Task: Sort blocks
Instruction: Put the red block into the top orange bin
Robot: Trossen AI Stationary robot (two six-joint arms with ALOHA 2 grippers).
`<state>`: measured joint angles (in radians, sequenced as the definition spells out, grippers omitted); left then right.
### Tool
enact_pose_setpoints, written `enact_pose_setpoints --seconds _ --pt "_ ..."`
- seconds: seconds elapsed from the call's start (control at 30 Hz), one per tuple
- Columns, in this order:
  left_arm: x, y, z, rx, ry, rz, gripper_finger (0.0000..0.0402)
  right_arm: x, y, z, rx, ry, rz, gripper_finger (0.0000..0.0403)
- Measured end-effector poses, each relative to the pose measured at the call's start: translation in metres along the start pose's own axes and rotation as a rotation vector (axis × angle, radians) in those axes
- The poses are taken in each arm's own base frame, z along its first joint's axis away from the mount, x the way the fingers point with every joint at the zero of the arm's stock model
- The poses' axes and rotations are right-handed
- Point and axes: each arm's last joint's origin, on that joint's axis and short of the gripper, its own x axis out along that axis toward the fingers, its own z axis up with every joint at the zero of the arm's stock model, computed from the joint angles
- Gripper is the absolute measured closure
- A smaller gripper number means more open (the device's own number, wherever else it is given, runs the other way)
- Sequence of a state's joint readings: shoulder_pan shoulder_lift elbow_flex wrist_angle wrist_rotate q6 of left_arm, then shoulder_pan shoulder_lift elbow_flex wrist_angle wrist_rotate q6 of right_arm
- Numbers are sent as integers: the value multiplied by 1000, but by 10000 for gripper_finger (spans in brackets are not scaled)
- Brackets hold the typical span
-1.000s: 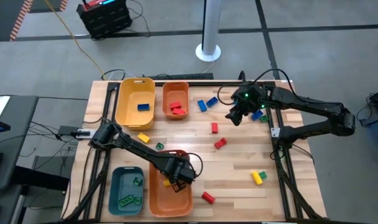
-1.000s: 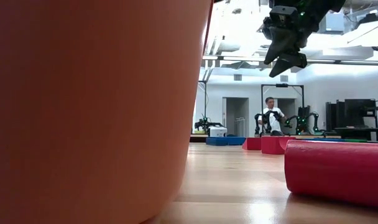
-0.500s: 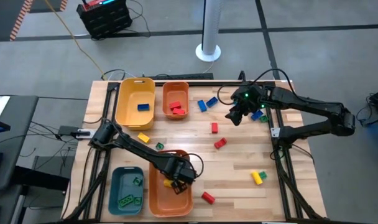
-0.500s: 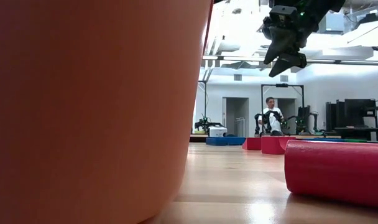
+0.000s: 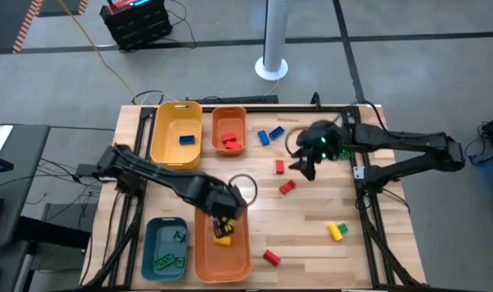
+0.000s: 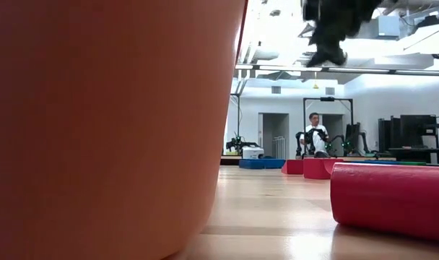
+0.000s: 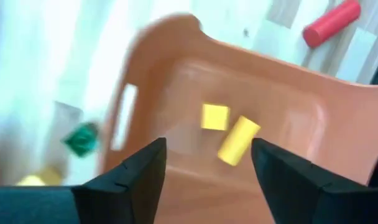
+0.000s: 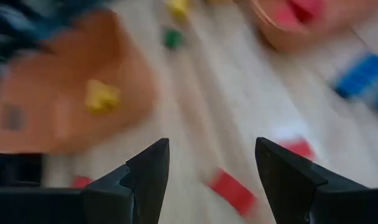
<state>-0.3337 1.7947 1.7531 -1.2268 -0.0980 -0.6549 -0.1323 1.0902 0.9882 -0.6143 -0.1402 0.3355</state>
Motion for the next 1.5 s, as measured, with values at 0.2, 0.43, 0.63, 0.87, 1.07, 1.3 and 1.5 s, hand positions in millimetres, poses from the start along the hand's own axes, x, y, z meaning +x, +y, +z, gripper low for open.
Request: enact_pose_setpoints --seconds 0.2,0.43,0.63,0.87,1.07,1.3,1.5 --pt "-33 39 1 151 -77 175 173 -25 60 -12 53 -172 139 155" --pt "-60 85 13 274 -150 283 173 -4 126 -60 157 -151 54 155" --pt "-75 110 24 410 -231 315 173 37 169 -69 156 -75 8 155" --pt "-77 129 29 470 -208 300 173 71 204 -85 118 43 -25 155" --pt "-77 143 32 463 -191 321 173 99 235 -103 47 149 -41 155" --pt "-77 153 32 496 -156 272 173 128 252 -121 59 206 -112 155" --pt "-77 154 33 483 -160 231 173 157 251 -134 49 237 -174 155"
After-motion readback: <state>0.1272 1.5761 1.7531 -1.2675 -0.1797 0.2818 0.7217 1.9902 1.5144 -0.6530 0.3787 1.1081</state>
